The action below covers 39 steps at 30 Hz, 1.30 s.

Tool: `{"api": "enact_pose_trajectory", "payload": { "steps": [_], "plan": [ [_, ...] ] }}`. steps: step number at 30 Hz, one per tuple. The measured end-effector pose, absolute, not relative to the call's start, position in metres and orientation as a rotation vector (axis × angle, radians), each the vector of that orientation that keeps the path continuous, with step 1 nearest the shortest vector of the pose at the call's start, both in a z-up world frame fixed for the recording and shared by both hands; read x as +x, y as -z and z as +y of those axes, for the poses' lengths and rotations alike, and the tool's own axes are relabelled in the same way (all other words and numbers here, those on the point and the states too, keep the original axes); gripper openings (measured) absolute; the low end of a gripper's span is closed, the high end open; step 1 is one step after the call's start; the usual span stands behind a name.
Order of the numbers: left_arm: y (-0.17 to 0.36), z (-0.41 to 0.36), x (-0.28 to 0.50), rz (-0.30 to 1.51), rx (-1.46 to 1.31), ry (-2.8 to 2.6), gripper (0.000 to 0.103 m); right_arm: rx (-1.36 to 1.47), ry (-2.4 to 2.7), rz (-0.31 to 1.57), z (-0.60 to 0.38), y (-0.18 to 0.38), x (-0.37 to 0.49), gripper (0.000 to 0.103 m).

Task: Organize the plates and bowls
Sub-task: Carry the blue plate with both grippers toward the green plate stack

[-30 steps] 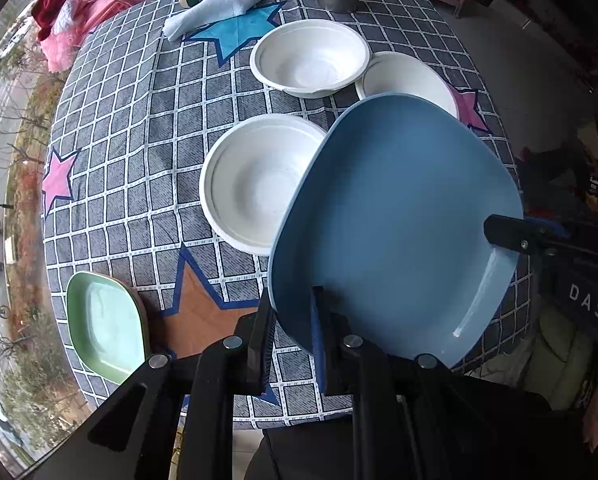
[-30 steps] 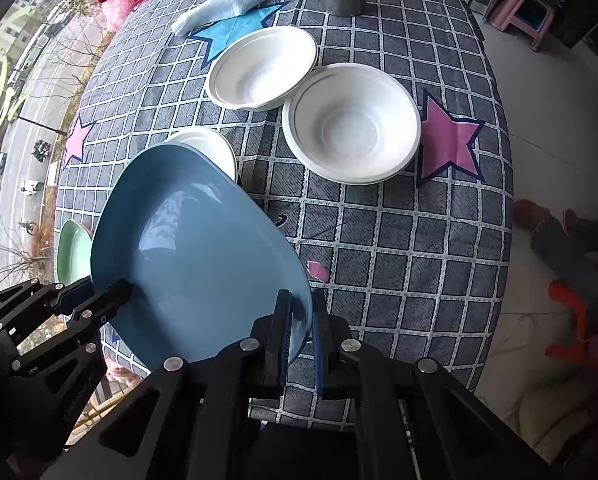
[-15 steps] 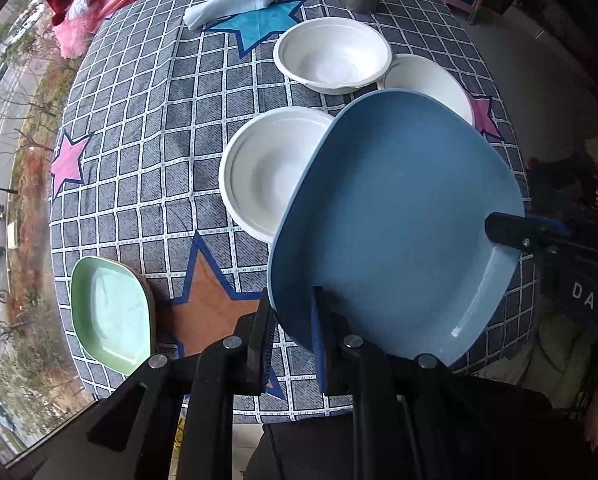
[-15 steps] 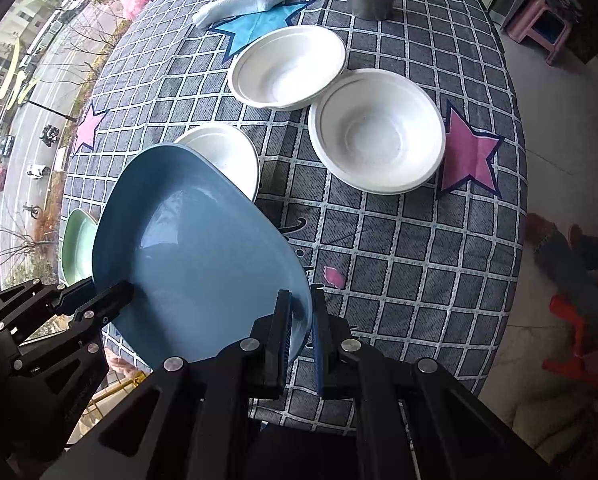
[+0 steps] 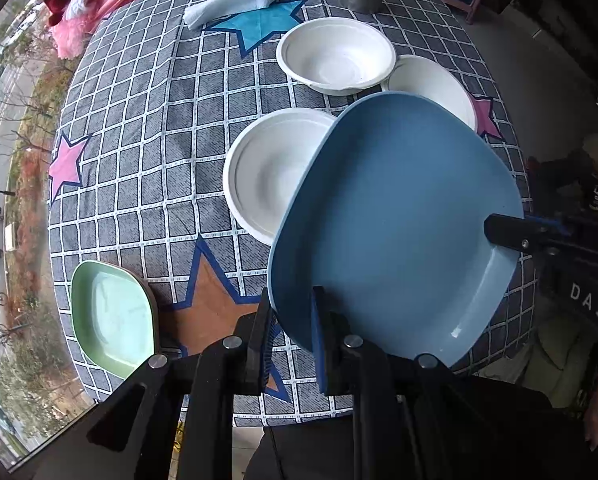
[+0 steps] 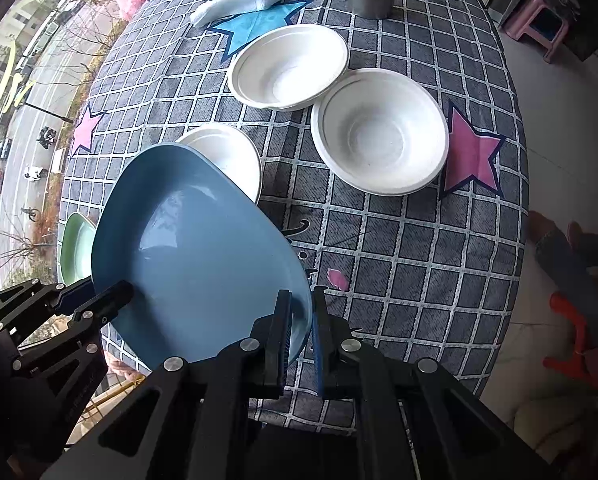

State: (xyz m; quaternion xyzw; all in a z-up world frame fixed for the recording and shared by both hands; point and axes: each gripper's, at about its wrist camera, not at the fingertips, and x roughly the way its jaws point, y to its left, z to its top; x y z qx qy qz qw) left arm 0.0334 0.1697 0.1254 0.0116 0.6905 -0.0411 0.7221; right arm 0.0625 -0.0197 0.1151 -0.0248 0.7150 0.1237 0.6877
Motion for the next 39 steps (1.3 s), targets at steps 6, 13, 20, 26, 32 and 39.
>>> {"api": "enact_pose_trajectory", "payload": {
  "steps": [6,13,20,26,32,39],
  "plan": [
    [-0.125,0.175,0.035,1.523,0.016,0.095,0.017,-0.064,-0.272,1.598,-0.015,-0.116,0.063,0.011],
    [-0.124,0.175,0.037,1.523,0.016,0.107,0.017,-0.069,-0.26,1.599,-0.015,-0.116,0.064,0.011],
    [-0.122,0.18,0.037,1.529,0.008,0.101,0.017,-0.077,-0.263,1.605,-0.01,-0.114,0.063,0.011],
    [-0.122,0.189,0.036,1.532,-0.007,0.085,0.017,-0.094,-0.279,1.608,-0.001,-0.113,0.063,0.011],
    [-0.121,0.198,0.033,1.535,-0.025,0.067,0.017,-0.114,-0.297,1.61,0.008,-0.111,0.062,0.011],
    [-0.12,0.209,0.028,1.538,-0.051,0.046,0.017,-0.141,-0.32,1.613,0.02,-0.11,0.061,0.011]
  ]
}}
